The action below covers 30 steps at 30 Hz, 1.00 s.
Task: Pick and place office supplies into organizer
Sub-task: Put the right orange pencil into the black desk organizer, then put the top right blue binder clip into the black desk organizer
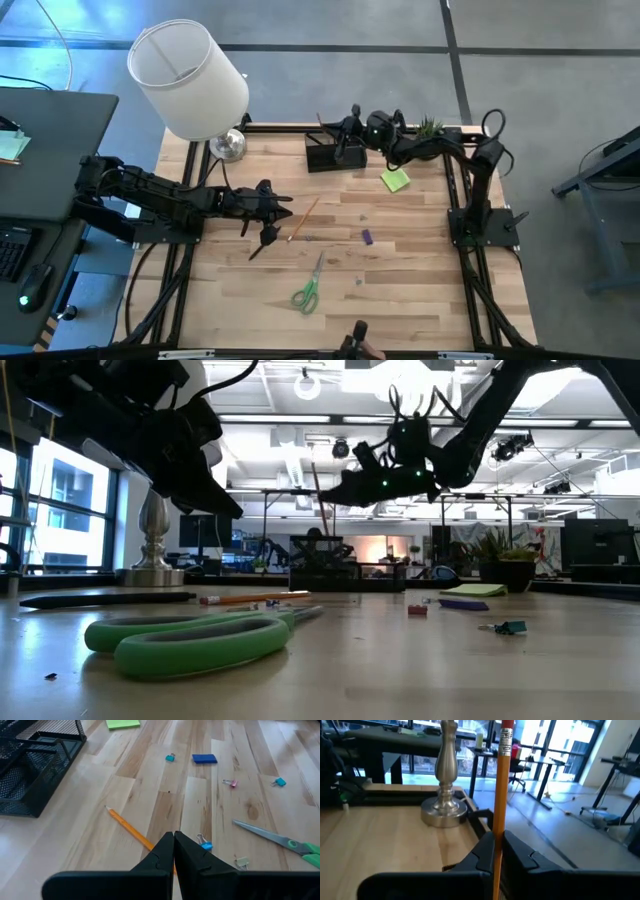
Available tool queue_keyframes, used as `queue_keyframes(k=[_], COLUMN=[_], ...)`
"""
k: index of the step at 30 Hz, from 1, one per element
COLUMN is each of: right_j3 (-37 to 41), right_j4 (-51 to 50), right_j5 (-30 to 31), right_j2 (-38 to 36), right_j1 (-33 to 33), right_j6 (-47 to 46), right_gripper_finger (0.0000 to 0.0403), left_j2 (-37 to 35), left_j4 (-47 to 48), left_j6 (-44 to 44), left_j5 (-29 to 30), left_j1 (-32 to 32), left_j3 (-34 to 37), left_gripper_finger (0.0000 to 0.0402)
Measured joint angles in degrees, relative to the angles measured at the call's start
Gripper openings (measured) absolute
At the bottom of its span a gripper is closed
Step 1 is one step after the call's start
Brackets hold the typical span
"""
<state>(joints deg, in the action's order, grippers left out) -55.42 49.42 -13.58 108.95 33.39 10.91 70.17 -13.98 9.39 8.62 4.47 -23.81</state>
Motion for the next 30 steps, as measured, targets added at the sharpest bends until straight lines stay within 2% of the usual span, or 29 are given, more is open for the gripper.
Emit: queue_keyframes(k=[7, 14, 19, 24, 30], right_j3=[0.0, 0.0, 0.0, 0.0, 0.0], right_j4=[-4.3, -7.6, -8.8, -15.4, -23.7], right_j5=[0.1, 0.1, -0.1, -3.4, -2.5], right_j2=[0.2, 0.2, -1.2, -4.3, -5.7], right_j1=[0.0, 0.0, -1.4, -5.3, -12.1], right_j6=[-4.7, -3.4, -3.1, 0.2, 4.6], right_gripper_finger=[0.0061, 0.0124, 0.0155, 0.0167, 0.0154], left_j2=[0.0, 0.0, 0.0, 0.0, 0.0], left_j4=[0.0, 0.0, 0.3, 0.6, 0.8], left_j6=[-0.1, 0.0, 0.0, 0.0, 0.0], left_j5=[0.0, 0.0, 0.0, 0.0, 0.0], left_j1=[0.0, 0.0, 0.0, 0.0, 0.0], left_j3=[0.0, 0.0, 0.0, 0.0, 0.0], left_gripper_finger=[0.0001, 0.0001, 0.0001, 0.0001, 0.0001])
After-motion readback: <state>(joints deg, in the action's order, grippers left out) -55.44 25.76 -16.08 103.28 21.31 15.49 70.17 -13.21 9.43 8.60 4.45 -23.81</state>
